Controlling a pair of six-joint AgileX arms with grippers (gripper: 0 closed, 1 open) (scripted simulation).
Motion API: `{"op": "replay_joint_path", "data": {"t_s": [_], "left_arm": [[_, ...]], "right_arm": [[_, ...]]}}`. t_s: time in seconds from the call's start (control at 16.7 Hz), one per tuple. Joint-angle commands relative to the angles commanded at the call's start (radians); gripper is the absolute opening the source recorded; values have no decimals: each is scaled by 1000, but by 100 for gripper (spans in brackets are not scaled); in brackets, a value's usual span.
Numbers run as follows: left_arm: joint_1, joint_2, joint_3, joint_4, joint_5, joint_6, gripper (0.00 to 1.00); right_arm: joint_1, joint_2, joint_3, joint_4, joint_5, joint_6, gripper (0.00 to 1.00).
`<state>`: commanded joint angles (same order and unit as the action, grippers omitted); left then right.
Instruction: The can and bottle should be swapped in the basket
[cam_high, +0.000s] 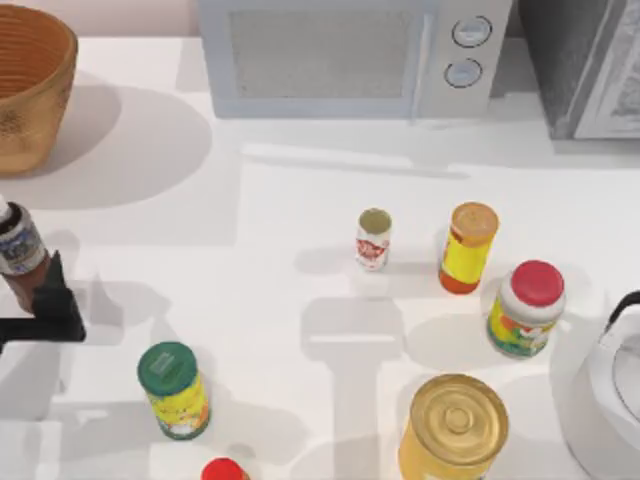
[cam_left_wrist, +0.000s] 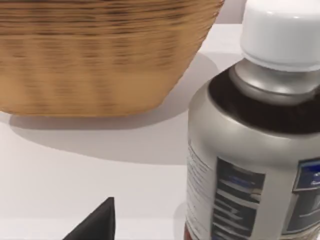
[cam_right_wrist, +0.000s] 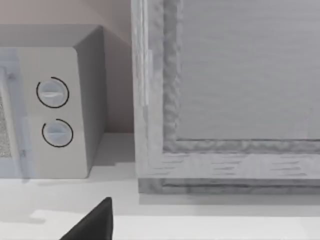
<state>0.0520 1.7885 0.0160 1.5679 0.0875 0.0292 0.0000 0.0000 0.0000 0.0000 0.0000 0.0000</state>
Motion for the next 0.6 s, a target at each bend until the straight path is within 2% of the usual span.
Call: {"op": "replay_joint_path", "data": {"t_s": [0.36, 0.6], "left_arm": [[-16, 132, 174, -39, -15, -4, 100], [-19, 151, 198, -46, -17, -4, 100]], "right_arm": [[0, 0, 0, 0, 0, 0, 100], [0, 0, 0, 0, 0, 0, 100]]}}
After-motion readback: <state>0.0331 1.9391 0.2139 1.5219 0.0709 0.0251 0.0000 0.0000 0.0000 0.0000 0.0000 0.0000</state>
